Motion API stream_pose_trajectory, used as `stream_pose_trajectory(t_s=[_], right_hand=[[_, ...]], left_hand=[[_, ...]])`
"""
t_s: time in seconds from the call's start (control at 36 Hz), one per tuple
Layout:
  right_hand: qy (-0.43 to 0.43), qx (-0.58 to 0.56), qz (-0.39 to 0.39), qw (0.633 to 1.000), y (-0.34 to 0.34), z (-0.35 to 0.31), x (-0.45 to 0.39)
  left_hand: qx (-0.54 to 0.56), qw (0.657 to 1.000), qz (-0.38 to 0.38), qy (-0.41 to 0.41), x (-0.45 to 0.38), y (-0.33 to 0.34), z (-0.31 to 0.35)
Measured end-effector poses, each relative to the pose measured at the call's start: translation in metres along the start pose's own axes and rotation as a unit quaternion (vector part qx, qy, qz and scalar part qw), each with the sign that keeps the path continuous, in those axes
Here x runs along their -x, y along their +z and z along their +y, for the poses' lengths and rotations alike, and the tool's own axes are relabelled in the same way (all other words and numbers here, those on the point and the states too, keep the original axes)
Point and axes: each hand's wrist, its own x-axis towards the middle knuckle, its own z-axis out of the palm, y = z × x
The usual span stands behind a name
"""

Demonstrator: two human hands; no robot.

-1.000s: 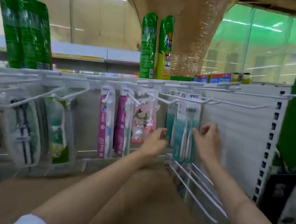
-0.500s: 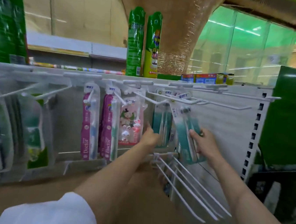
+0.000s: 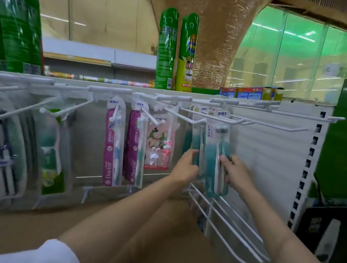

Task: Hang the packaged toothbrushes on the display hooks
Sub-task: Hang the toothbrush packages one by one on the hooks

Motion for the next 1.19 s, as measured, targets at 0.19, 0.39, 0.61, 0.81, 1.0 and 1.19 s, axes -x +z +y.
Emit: stream_pose_trajectory(t_s=[0.19, 0.39, 0.61, 0.81, 1.0, 1.19], right_hand=[[0.005, 0.051, -0.012, 0.999, 0.018, -0.015, 0.002], [0.032, 0.115, -0.013, 0.993, 0.029, -0.025, -0.015], [0.047, 0.156, -0.044, 0.986, 0.037, -0.037, -0.036], [0.053, 0.122, -0.055, 0.99, 0.043, -0.039, -0.045], [0.04, 0.106, -0.062, 0.992, 0.044, -0.032, -0.049], [0.029, 0.091, -0.049, 0.994, 0.036, -0.026, -0.045]], left_hand=[[-0.017, 0.999, 0.034, -0.023, 0.008, -0.019, 0.003], [-0.018, 0.999, 0.034, -0.025, 0.013, -0.028, 0.004], [-0.03, 0.998, 0.048, -0.028, 0.01, -0.025, 0.001], [-0.036, 0.998, 0.047, -0.03, 0.008, -0.022, 0.003], [-0.041, 0.998, 0.048, -0.032, 0.005, -0.024, 0.002], [-0.044, 0.998, 0.04, -0.033, 0.001, -0.019, -0.001]])
